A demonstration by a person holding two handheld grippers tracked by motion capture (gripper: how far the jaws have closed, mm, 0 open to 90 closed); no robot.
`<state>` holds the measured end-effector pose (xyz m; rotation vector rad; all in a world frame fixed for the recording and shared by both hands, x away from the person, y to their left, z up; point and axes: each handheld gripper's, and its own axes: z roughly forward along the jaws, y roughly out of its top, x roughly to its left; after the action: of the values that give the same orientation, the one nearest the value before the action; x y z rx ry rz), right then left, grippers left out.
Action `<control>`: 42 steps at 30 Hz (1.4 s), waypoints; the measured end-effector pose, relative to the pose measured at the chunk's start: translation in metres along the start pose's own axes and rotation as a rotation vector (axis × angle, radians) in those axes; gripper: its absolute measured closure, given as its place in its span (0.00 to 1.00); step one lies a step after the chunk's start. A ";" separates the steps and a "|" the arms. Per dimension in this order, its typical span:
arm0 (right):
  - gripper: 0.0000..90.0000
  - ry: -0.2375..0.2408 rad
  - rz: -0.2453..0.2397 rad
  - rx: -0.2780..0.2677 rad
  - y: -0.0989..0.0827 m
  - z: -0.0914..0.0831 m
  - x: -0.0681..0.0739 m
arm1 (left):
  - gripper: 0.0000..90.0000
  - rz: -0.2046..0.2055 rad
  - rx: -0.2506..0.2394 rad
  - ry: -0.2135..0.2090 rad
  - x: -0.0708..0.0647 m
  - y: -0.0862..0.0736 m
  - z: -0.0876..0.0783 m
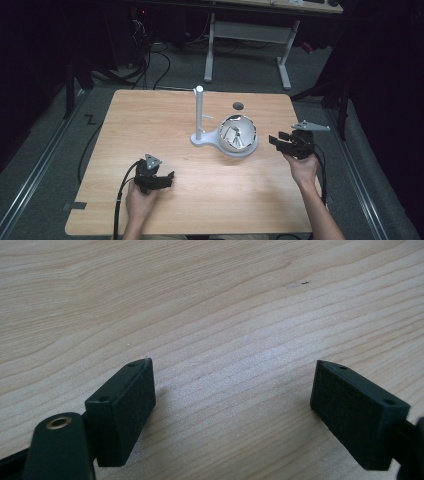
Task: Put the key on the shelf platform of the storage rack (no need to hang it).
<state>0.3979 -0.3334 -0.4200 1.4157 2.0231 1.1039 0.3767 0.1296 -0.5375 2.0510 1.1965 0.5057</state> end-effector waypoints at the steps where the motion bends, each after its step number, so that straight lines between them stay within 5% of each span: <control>1: 0.57 0.002 0.005 -0.005 -0.001 -0.002 0.000 | 0.21 0.000 0.000 0.000 0.000 0.000 0.000; 38: 0.57 0.034 0.076 -0.038 -0.045 -0.034 -0.001 | 0.21 0.001 0.000 0.001 0.000 0.000 0.000; 42: 0.58 0.026 0.075 -0.074 -0.050 -0.038 0.001 | 0.21 0.001 0.000 0.001 0.000 0.000 0.000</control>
<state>0.3410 -0.3548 -0.4378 1.4580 1.9397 1.2217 0.3766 0.1294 -0.5376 2.0516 1.1963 0.5068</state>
